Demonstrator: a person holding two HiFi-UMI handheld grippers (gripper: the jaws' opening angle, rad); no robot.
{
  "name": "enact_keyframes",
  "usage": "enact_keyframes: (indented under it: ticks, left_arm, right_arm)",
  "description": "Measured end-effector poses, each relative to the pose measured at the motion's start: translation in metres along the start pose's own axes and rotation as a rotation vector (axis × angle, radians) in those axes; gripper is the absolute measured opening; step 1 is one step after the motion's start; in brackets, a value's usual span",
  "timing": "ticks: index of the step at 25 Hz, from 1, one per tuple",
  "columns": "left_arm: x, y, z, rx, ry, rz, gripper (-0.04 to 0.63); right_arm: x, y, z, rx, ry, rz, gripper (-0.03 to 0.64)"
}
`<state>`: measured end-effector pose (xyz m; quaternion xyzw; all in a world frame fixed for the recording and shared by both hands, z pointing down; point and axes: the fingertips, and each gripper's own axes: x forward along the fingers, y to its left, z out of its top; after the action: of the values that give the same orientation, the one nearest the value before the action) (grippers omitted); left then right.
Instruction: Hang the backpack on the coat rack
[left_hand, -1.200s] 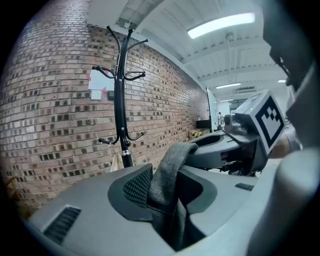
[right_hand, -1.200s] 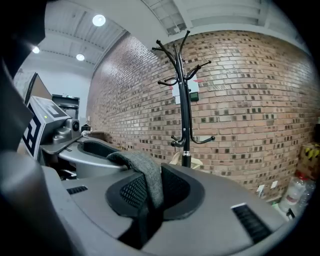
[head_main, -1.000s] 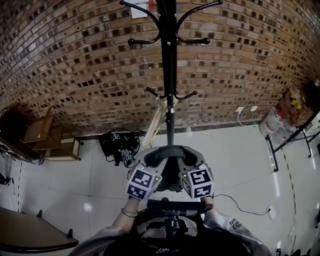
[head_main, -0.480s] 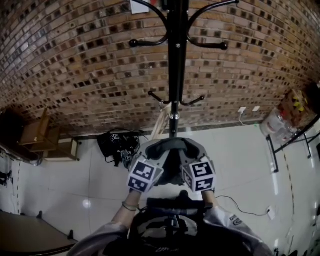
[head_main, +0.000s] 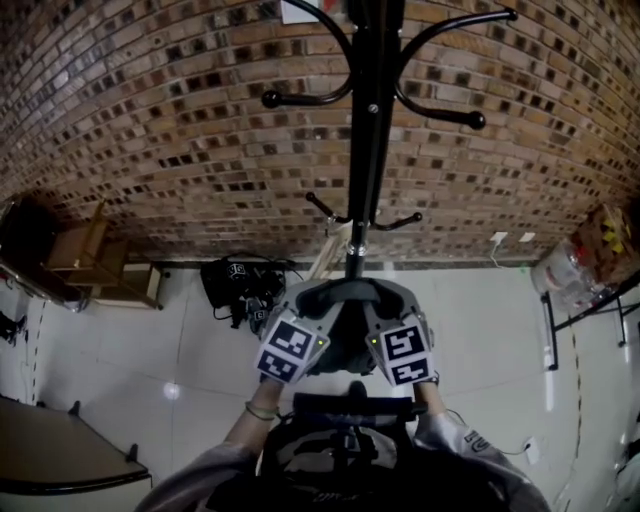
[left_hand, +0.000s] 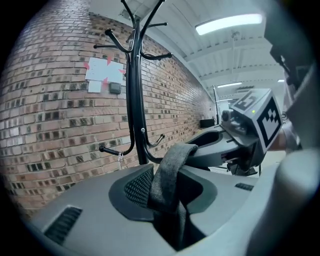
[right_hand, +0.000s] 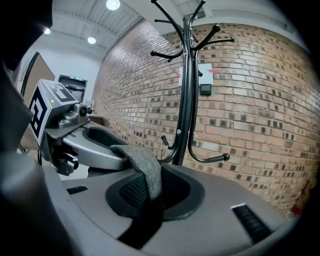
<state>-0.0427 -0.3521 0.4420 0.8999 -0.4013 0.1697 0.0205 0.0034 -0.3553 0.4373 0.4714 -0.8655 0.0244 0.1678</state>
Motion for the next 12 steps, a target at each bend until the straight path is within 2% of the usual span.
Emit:
enact_keyframes:
  ticks: [6,12]
  left_arm:
    - [0.012,0.016,-0.006,0.014,0.043,0.021,0.12]
    - [0.03,0.03,-0.011,0.026,0.069,0.027,0.121]
  right_arm:
    - [0.023,-0.005,-0.001,-0.035,0.022,0.051,0.063]
    - [0.045,-0.015,-0.007,-0.023,0.035,0.073,0.063]
